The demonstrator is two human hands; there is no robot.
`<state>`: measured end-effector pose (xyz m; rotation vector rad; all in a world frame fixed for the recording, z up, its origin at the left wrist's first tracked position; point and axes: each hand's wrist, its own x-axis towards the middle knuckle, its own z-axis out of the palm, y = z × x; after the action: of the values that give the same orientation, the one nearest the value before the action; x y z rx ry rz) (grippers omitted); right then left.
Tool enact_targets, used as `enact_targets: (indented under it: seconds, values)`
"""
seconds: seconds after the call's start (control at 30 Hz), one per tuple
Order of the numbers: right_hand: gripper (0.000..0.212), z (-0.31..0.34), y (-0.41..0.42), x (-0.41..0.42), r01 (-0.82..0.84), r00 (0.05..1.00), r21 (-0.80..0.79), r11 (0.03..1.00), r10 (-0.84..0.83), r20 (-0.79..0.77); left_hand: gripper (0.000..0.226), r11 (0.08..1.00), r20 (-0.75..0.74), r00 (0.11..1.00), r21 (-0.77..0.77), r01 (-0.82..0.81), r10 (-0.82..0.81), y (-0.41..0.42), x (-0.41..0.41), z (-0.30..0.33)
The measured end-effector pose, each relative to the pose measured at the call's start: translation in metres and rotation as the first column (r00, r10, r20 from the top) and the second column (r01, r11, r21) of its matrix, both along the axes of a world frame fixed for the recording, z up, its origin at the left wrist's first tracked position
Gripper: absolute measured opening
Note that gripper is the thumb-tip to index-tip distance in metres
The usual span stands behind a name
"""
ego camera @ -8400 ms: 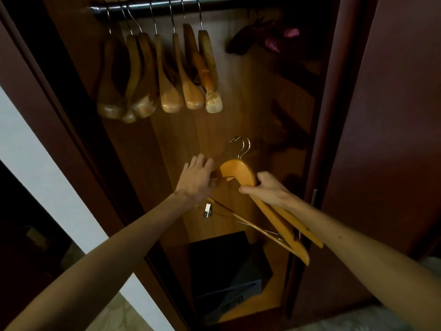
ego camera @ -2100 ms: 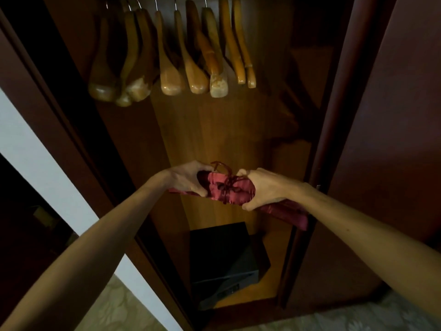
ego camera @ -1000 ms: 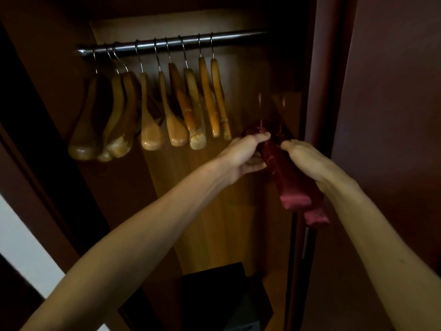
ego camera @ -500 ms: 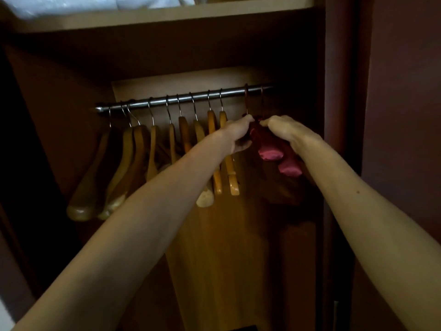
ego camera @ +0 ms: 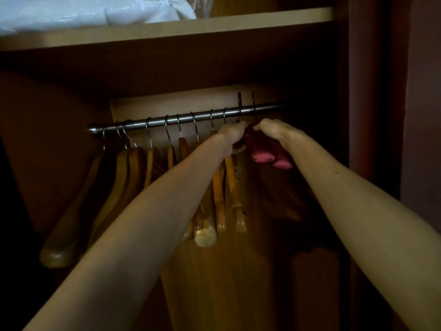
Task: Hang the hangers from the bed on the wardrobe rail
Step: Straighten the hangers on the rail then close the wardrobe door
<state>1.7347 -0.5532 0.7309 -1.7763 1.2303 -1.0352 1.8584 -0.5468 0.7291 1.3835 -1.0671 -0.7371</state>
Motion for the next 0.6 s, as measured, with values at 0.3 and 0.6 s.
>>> enact_targets:
  seconds: [0.3,0.6]
  values:
    - [0.039,-0.012,-0.016,0.009,0.000,0.995,0.014,1.000,0.002,-0.102,0.009,0.990,0.198,0.980,0.126,-0.063,0.037,-0.014,-0.001,-0.003]
    - [0.052,-0.021,-0.009,0.001,0.075,0.991,-0.028,0.997,-0.078,-0.107,0.018,0.989,0.314,0.949,0.128,-0.069,0.025,0.010,-0.002,0.001]
